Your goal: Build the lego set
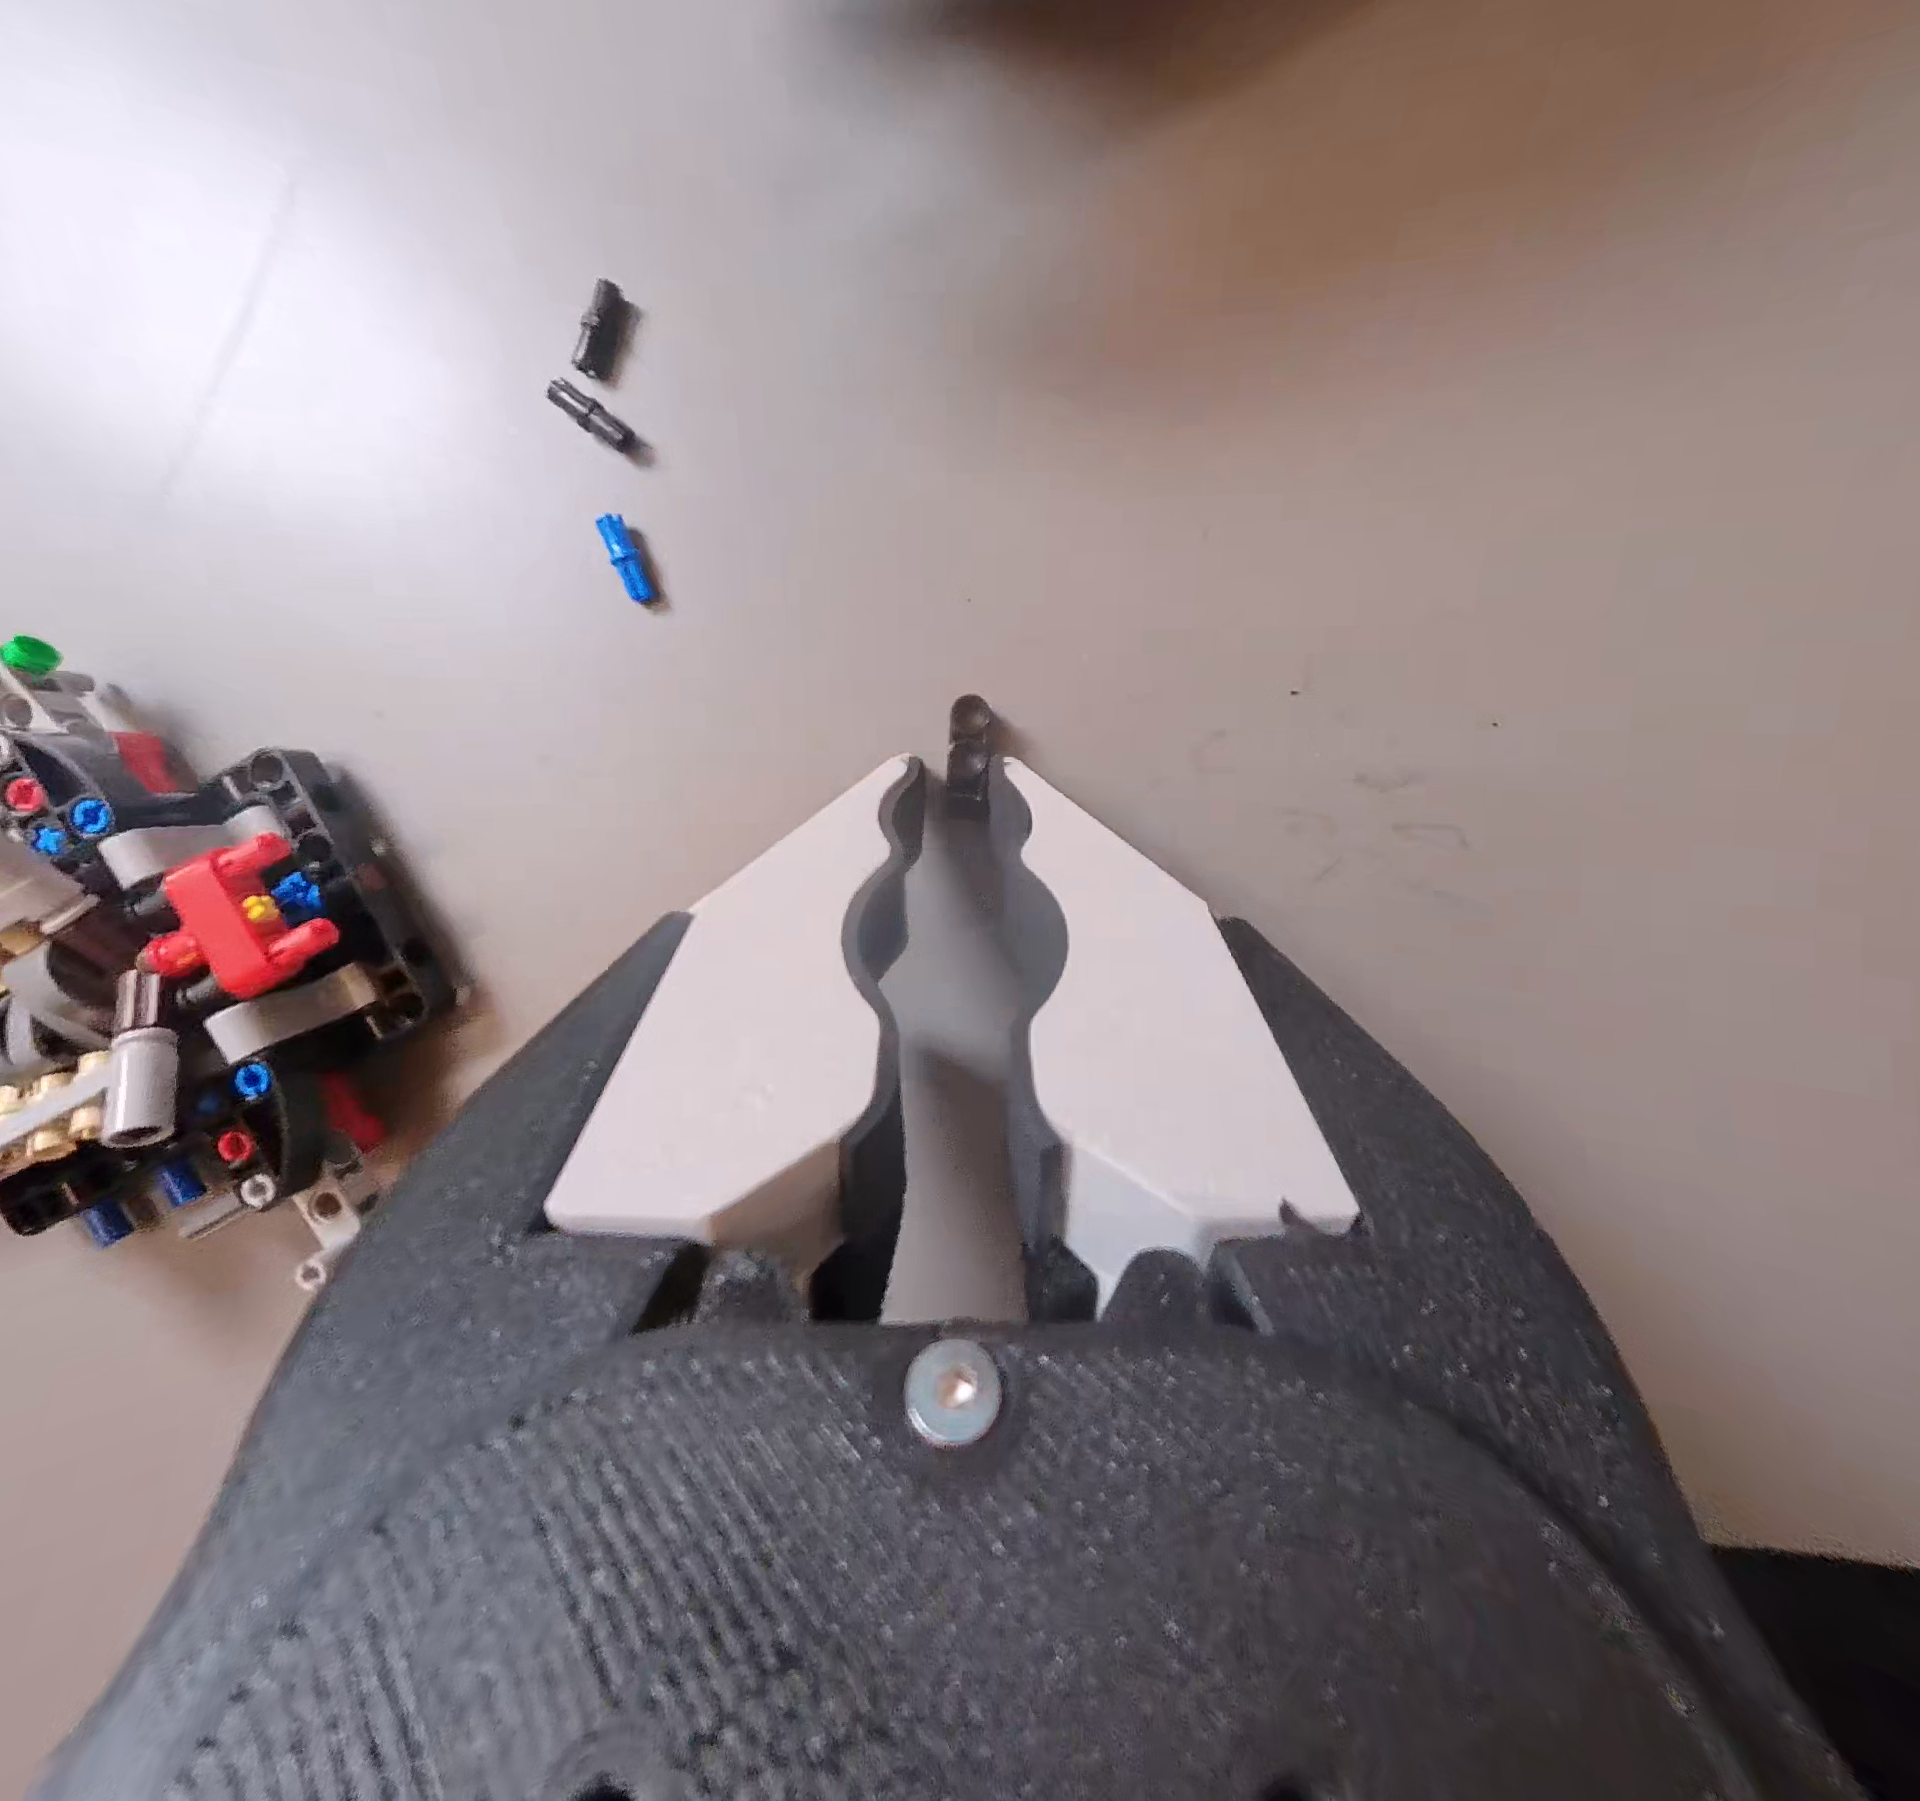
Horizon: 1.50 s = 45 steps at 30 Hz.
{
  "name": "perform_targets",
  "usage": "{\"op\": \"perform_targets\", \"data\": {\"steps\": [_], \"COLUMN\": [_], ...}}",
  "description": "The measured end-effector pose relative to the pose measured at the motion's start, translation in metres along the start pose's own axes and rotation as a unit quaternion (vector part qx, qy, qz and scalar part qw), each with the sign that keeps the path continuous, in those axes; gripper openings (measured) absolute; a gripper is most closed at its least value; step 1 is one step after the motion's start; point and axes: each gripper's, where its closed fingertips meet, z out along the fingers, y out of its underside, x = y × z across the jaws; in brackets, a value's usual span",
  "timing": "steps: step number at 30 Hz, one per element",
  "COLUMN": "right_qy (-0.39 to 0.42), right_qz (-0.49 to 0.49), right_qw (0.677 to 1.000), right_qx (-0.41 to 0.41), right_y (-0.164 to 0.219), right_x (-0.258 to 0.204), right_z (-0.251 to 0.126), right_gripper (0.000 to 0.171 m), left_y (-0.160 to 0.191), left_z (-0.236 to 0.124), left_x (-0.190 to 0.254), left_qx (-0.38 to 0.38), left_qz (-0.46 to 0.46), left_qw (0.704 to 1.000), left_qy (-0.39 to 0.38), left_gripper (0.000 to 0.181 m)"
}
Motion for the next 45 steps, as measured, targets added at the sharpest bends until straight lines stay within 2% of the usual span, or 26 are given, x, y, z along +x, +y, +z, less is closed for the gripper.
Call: {"op": "perform_targets", "data": {"steps": [1,6,11,14,17,19,25,31,39,45], "right_qy": [-0.001,-0.006,-0.010,-0.011,-0.012,-0.013,-0.017,-0.020,-0.016,-0.022], "right_qz": [-0.002,-0.006,-0.005,-0.007,-0.006,-0.004,-0.005,-0.009,-0.013,-0.020], "right_qw": [1.000,1.000,1.000,1.000,1.000,1.000,1.000,1.000,1.000,1.000], "right_qx": [0.001,0.002,-0.004,-0.006,-0.008,-0.011,-0.013,-0.014,-0.007,-0.010], "right_y": [-0.001,-0.002,0.001,0.002,0.003,0.005,0.005,0.005,0.000,0.001], "right_x": [-0.001,-0.004,-0.005,-0.006,-0.006,-0.007,-0.010,-0.012,-0.011,-0.014], "right_z": [0.000,0.000,0.001,0.002,0.003,0.004,0.006,0.007,0.003,0.003], "right_gripper": [0.014,0.014,0.014,0.014,0.014,0.014,0.014,0.014,0.014,0.014], "left_y": [0.000,-0.001,0.003,0.008,0.012,0.013,0.009,0.000,0.000,-0.003], "left_z": [0.000,-0.017,-0.043,-0.036,-0.023,-0.017,-0.008,-0.003,-0.003,-0.004], "left_x": [-0.002,-0.018,-0.030,-0.012,0.009,0.021,0.014,-0.002,-0.005,-0.002], "left_qx": [0.006,0.066,0.129,0.127,0.105,0.088,0.096,0.114,0.132,0.136], "left_qz": [-0.002,-0.032,-0.092,-0.108,-0.114,-0.125,-0.150,-0.161,-0.147,-0.138], "left_qw": [1.000,0.996,0.978,0.978,0.983,0.986,0.980,0.973,0.973,0.975], "left_qy": [-0.004,-0.059,-0.135,-0.121,-0.099,-0.073,-0.092,-0.122,-0.120,-0.111], "left_gripper": [0.014,0.017,0.016,0.015,0.000,0.001,0.021,0.032,0.025,0.027]}}
